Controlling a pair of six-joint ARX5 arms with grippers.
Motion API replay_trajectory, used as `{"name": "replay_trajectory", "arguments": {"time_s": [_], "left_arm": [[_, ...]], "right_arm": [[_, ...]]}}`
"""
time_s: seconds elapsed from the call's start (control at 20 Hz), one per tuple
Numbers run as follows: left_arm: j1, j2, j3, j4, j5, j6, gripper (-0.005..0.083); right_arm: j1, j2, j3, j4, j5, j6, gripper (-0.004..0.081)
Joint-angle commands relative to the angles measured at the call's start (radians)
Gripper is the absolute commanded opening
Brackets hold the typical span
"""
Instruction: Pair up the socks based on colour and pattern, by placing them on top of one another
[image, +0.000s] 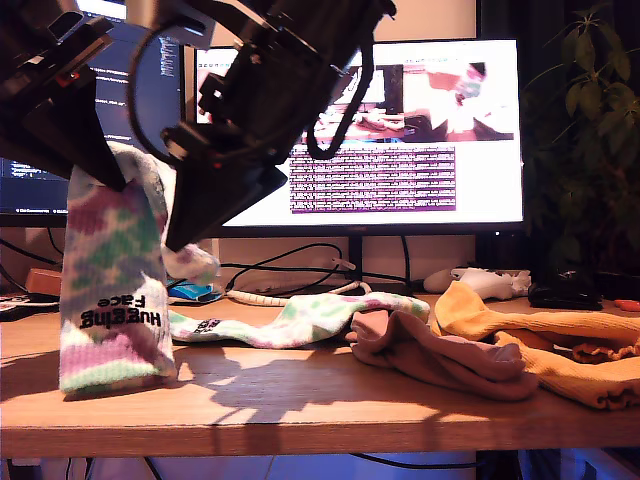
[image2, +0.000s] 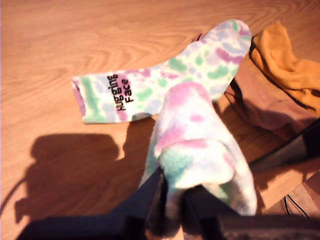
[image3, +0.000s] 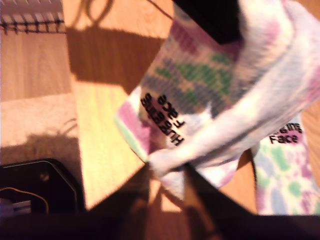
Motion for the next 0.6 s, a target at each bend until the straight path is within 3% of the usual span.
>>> {"name": "replay_trajectory", "arguments": {"time_s": [0.0,0.3,0.45,0.55], "left_arm": [[0.0,-0.013,-0.002,0.005,0.008,-0.003,-0.0024],[0.0,-0.013,-0.002,-0.037,0.008,0.127,-0.0009],[-0.001,-0.013,-0.002,-0.056,0.009,0.163,0.0173],[-0.001,-0.013,-0.002,-0.071,0.013,0.164,0.0222]], "right_arm": [[0.005,0.003,-0.007,0.006,0.0,0.005,-0.0011],[0.003,-0.027,-0.007,-0.089,0.094,0.034,-0.0011],[0.003,-0.079,-0.005,-0.175,0.143,0.034,-0.0011],[0.002,-0.119,0.013,-0.264,0.174,0.034,-0.0011]]}}
